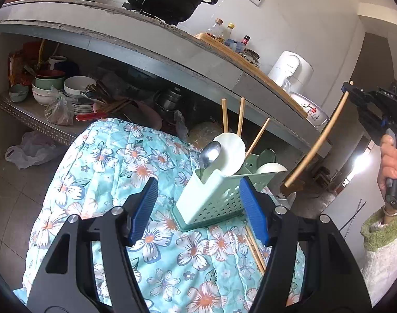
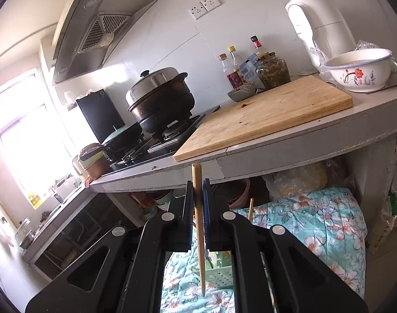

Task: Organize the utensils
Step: 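Lower the right tool's chopstick into the green holder and open the right tool, then move both tools down to the last two wooden chopsticks on the quilt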

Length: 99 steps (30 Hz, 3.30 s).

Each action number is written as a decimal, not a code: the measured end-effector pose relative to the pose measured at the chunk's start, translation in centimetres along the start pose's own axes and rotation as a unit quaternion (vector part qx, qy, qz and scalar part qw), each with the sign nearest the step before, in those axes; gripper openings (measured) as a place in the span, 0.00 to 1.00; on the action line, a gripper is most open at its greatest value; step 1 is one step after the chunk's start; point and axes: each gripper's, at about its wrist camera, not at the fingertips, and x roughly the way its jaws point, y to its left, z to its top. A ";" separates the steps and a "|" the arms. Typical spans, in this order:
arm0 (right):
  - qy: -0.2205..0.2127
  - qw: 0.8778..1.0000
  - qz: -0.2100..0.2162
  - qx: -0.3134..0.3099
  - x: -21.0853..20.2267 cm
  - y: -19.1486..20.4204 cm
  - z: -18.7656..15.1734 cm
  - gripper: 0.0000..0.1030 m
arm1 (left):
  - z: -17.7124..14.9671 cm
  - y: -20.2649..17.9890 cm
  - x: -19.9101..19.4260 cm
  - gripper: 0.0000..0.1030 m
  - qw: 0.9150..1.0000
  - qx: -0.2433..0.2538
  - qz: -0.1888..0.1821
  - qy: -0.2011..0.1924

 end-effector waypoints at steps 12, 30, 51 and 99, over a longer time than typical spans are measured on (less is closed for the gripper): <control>0.016 0.996 -0.079 -0.035 5.5 -0.5 -0.3 0.07 | 0.1 1.3 -0.5 0.60 1.000 -0.007 0.007 -0.015; 0.077 0.991 -0.102 -0.048 8.2 -1.5 -3.6 0.23 | -0.2 0.9 0.1 0.60 1.000 -0.004 0.010 -0.004; 0.240 0.951 -0.098 0.171 1.7 -13.6 -26.5 0.45 | -9.0 -5.8 6.2 0.61 0.975 0.101 0.019 0.199; 0.215 0.945 -0.029 0.246 1.4 -17.2 -30.4 0.07 | -14.0 -11.3 11.3 0.59 0.950 0.104 -0.023 0.295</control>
